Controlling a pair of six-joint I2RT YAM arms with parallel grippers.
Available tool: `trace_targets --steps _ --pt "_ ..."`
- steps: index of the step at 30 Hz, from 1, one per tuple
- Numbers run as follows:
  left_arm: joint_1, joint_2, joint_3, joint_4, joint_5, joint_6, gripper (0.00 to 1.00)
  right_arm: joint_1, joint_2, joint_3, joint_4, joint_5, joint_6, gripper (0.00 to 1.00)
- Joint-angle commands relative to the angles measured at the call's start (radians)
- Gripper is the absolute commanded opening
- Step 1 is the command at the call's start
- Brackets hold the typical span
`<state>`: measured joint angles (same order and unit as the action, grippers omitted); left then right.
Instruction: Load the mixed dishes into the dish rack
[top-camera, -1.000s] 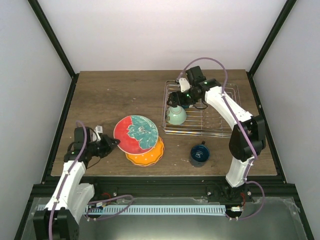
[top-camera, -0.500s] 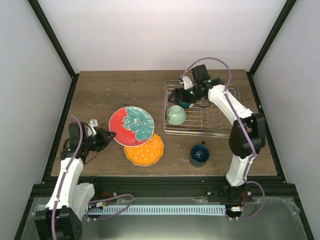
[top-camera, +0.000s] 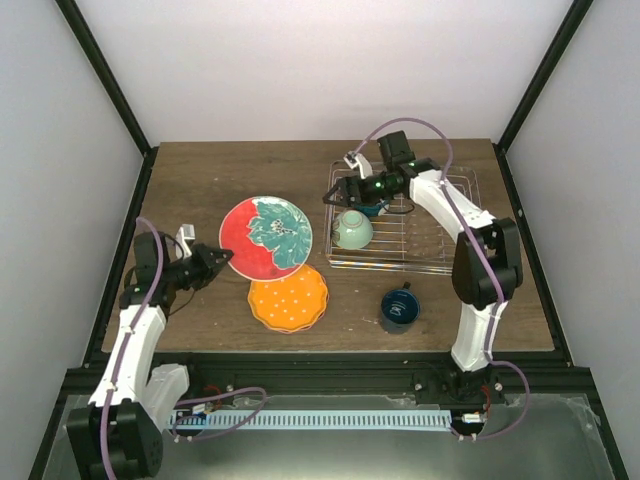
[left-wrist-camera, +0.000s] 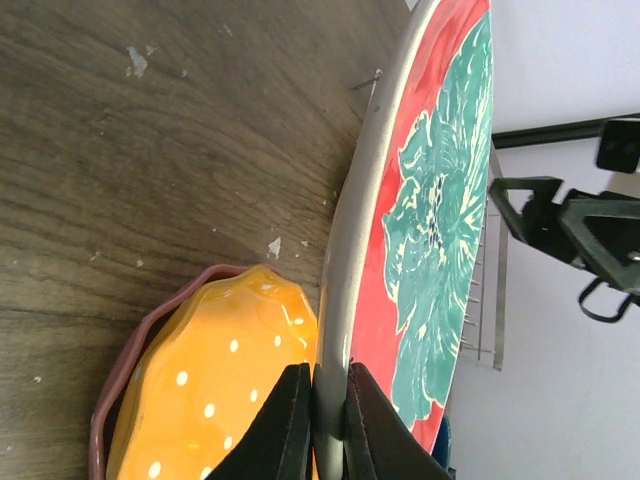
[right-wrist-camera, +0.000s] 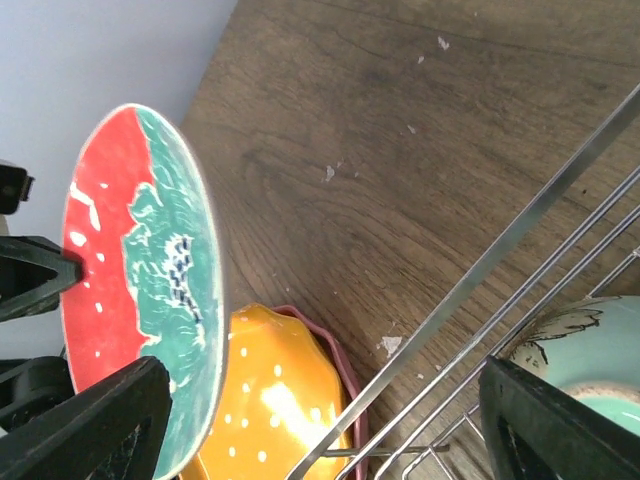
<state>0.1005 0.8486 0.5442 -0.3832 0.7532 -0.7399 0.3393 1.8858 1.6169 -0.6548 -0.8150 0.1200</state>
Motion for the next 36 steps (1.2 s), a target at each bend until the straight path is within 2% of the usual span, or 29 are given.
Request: trace_targets --steps 1,30,33,36 --pt "0.006 0.004 0.08 0.171 0.127 -0.012 0.0 0.036 0.069 0.06 0.007 -0.05 -0.04 0.85" --pt "-0.057 0.276 0.214 0.297 0.15 0.03 0.0 0.135 0.266 0.257 0.026 -0.141 -0.018 0.8" --pt "-0.062 0.303 0.225 0.313 0.155 0.03 0.0 0.135 0.279 0.271 0.025 -0.164 -0.02 0.72" --pt "-0.068 0.328 0.235 0.326 0.16 0.031 0.0 0.135 0.286 0.283 0.028 -0.192 -0.021 0.56"
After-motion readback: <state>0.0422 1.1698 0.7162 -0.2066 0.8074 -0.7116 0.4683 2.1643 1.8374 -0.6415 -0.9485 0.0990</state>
